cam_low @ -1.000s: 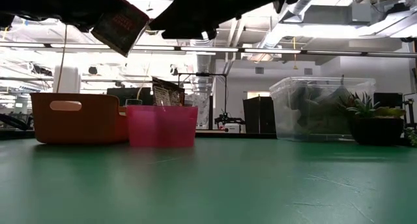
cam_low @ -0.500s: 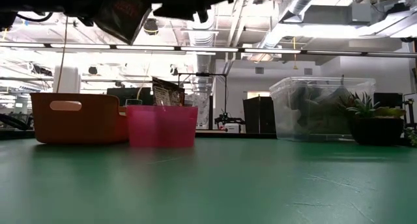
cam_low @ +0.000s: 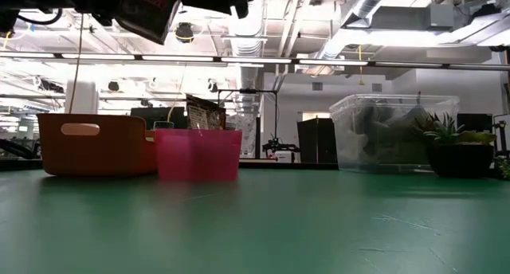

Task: Sort spices by type
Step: Put the right red seasoning can into the orange bin

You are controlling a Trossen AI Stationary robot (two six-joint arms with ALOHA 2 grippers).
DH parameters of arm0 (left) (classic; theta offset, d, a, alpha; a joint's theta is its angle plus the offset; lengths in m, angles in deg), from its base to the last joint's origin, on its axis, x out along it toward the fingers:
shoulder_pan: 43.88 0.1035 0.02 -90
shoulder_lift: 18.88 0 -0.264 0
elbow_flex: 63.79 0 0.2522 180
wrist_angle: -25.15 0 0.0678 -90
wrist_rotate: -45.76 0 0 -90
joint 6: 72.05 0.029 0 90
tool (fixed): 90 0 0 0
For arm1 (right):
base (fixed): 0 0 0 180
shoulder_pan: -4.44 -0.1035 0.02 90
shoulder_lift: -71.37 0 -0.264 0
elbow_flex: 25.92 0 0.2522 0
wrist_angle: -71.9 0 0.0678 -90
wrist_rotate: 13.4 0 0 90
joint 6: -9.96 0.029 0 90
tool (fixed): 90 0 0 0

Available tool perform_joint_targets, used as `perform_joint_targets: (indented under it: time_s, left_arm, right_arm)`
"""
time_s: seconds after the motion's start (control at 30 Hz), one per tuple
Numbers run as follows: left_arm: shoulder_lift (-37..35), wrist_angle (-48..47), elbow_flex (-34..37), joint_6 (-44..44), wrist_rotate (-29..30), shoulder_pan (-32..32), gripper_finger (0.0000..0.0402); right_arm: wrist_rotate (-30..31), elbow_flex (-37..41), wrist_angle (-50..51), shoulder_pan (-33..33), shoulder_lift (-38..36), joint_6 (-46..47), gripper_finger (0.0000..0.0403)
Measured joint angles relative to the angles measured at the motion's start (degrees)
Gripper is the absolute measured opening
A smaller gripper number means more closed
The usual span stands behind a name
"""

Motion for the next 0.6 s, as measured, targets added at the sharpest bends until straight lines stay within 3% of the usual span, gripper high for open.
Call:
perform_joint_targets:
  time_s: [0.6]
  left_arm:
    - [0.51, -6.54, 0.17, -1.39, 3.67, 0.89, 0.0191]
  right_arm:
    - [-3.1, -6.21, 5.47, -0.17, -0.01, -1.75, 0.0292]
